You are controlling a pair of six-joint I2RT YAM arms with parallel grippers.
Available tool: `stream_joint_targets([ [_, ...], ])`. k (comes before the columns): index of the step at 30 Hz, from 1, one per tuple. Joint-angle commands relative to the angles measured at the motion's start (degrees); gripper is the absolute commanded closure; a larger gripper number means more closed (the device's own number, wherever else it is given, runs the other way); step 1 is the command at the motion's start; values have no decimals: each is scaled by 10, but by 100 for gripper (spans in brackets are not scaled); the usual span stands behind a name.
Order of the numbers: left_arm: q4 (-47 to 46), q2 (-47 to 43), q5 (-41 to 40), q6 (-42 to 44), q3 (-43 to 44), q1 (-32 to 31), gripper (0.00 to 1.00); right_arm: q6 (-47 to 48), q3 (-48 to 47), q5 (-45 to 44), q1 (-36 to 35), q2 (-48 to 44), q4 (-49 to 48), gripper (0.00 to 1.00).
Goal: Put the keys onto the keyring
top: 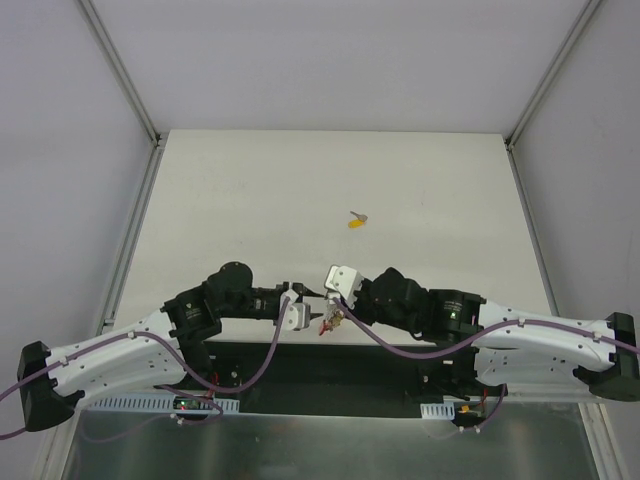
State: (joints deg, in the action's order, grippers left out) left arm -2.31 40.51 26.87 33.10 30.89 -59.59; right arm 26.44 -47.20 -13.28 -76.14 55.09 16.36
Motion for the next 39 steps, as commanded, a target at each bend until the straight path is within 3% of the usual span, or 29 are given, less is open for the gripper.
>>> stream_joint_targets([
  [1, -53, 30, -26, -52, -2, -1, 62, 3, -19, -13, 1, -2, -22, 99],
  [4, -77, 47, -45, -84, -6, -1, 69, -2, -15, -11, 1, -5, -26, 99],
  [7, -99, 67, -62, -117, -7, -1, 71, -3, -11, -10, 2, -7, -33, 99],
  [27, -135, 134, -62, -160, 0, -1, 75, -6, -5, -10, 1, -8, -38, 99],
  [39, -206, 129, -99, -192, -33, -1, 79, -13, 11, -10, 1, -29, -55, 99],
])
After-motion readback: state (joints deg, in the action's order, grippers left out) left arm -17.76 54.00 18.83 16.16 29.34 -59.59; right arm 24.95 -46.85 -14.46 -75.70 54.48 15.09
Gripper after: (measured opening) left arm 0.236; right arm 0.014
